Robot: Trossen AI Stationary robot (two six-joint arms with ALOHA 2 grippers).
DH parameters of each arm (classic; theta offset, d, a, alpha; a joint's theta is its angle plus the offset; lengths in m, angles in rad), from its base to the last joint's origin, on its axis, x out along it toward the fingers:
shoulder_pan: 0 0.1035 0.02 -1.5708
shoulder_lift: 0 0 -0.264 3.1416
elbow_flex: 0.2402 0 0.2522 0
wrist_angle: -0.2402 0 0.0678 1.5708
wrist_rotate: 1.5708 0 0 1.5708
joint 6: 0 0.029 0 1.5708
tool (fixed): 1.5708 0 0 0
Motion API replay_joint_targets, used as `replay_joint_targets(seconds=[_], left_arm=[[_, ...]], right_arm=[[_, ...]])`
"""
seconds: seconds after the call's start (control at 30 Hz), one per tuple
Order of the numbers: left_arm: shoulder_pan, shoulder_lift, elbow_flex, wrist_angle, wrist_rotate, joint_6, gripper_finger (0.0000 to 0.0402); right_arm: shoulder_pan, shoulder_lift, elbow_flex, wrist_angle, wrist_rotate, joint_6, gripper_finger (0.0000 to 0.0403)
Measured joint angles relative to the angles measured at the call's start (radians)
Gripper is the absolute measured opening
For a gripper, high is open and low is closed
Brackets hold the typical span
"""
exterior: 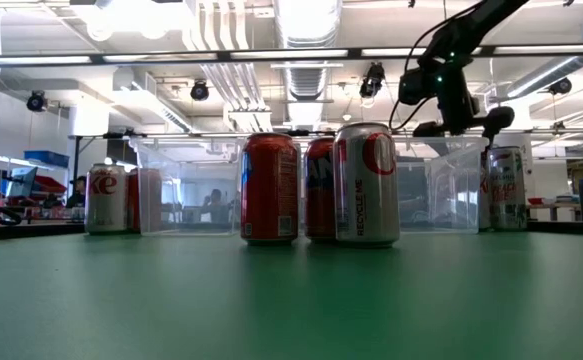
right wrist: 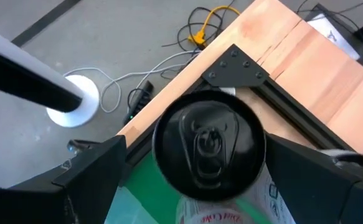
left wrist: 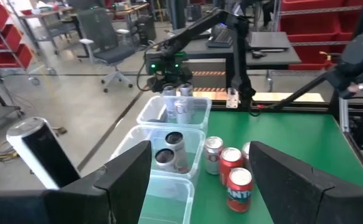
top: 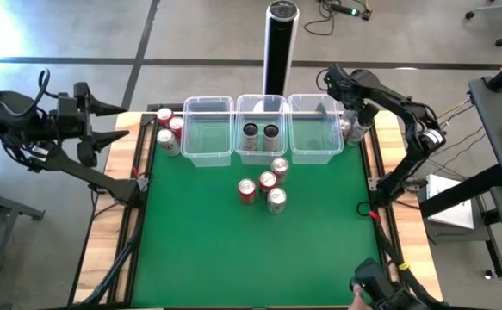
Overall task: Sort soda cans
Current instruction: Put the white pink soda can into the middle transparent bin
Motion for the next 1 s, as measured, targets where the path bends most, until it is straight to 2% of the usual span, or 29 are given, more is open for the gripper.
replay_joint_targets(seconds=[0.27,0.43,0.67,1.0], left_arm=[[0.0,-0.006,0.0,-0.002,-0.041,0.003,0.0254],[0.0,-0.015,0.0,-0.016,-0.042,-0.016,0.0254],[0.0,-0.021,0.0,-0.024,-0.046,-0.013,0.0254],[0.0,-0.029,0.0,-0.025,-0.052,-0.002,0.0254]], right_arm=[[-0.016,0.032,0.004,0.002,-0.02,0.036,0.0344],[-0.018,0.04,-0.003,0.026,-0.063,0.101,0.0315],[-0.026,0.035,-0.002,0.027,-0.077,0.091,0.0271],[-0.023,0.027,-0.002,0.026,-0.075,0.073,0.026]])
